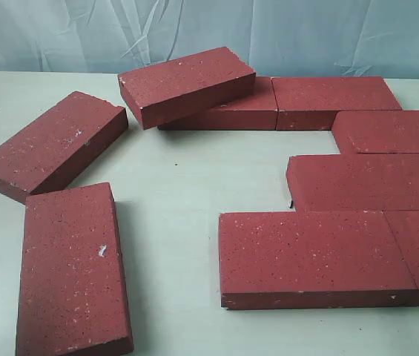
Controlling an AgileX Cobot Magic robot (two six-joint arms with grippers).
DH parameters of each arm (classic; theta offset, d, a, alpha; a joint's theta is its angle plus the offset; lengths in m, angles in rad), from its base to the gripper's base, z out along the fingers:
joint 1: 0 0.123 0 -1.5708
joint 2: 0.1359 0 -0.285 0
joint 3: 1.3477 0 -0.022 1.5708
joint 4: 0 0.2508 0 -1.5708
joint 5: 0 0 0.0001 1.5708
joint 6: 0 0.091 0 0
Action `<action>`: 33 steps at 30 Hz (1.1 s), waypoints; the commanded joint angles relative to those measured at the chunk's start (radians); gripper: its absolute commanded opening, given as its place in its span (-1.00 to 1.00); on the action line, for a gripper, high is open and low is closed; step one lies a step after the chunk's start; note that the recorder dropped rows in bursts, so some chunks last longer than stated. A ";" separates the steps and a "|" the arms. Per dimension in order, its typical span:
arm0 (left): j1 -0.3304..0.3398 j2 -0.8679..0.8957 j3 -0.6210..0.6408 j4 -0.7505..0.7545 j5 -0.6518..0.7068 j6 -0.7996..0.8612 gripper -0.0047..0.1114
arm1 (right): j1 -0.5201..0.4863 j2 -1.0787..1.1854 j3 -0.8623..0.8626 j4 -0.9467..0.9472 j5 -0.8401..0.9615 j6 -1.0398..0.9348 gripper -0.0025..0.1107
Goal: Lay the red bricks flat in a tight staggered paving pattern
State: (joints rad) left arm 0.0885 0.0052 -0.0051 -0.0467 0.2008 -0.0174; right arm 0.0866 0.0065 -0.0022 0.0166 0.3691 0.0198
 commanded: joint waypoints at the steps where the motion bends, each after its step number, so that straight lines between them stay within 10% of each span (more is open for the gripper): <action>1: 0.001 -0.005 0.005 0.006 -0.011 -0.002 -0.92 | -0.005 -0.007 0.002 0.001 -0.012 -0.001 -0.97; 18: 0.001 -0.005 0.005 0.008 -0.011 -0.002 -0.92 | -0.005 -0.007 0.002 0.000 -0.032 -0.001 -0.97; 33: 0.001 -0.005 0.005 0.008 -0.011 -0.002 -0.92 | -0.005 -0.007 0.002 0.000 -0.485 -0.001 -0.97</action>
State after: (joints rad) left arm 0.0885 0.0052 -0.0051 -0.0467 0.2008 -0.0174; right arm 0.0866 0.0065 -0.0022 0.0166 -0.0568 0.0198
